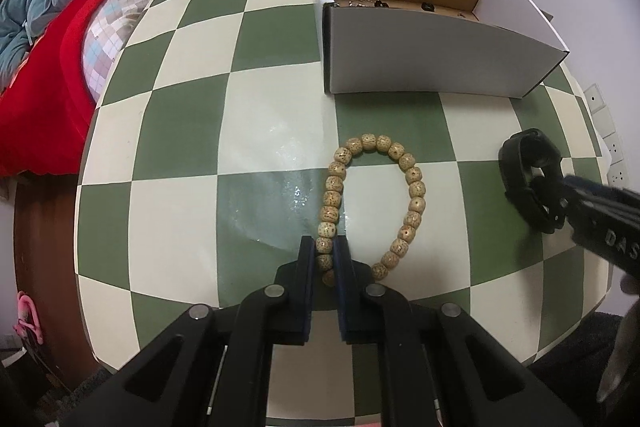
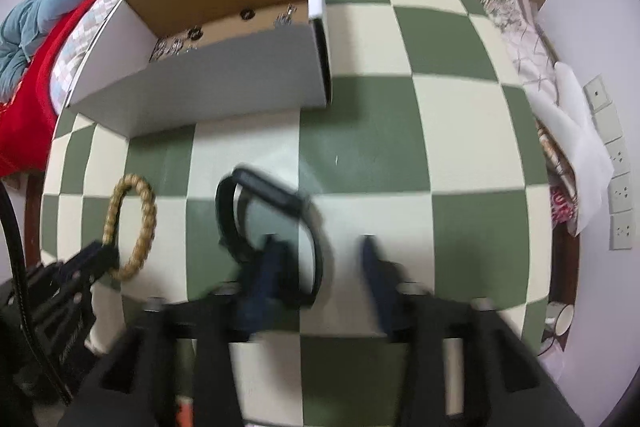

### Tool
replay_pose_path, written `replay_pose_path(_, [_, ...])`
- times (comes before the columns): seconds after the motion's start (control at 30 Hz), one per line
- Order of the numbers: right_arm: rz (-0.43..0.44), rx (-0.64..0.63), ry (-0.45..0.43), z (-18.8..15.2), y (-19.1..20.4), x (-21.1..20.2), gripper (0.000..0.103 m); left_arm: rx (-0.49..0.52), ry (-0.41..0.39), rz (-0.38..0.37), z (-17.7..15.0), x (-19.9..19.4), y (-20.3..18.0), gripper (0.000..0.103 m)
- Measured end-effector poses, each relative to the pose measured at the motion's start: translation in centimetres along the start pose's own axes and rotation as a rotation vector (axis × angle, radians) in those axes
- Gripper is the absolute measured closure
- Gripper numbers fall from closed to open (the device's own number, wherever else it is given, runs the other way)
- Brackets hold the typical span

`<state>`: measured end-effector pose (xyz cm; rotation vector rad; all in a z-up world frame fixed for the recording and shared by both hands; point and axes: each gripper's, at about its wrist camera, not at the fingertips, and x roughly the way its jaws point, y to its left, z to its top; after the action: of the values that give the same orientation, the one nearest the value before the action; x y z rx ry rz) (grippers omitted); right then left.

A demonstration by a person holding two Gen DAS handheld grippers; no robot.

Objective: Organize jewelry
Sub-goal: 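Grasp the wooden bead bracelet with the left gripper while the right gripper grasps the black watch band, then carry the bracelet and watch band into the white box and open both grippers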

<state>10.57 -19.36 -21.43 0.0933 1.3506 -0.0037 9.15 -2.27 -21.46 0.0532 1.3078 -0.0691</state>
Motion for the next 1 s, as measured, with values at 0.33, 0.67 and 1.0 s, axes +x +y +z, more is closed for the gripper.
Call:
replay_pose_path(0.33, [0.018, -0.017, -0.048, -0.2, 1.1, -0.5, 0.1, -0.014, -0.038, -0.03, 0.5, -1.7, 0.3, 0.096])
replay_pose_path(0.67, [0.139, 0.032, -0.17, 1.1, 0.2, -8.2, 0.1, -0.016, -0.206, -0.163, 5.5, -10.5, -0.1, 0.097])
replay_pose_path(1.0, [0.191, 0.033, -0.213, 7.9, -0.3, -11.5, 0.1, 0.05, -0.289, -0.197, 14.3, -14.2, -1.2, 0.097])
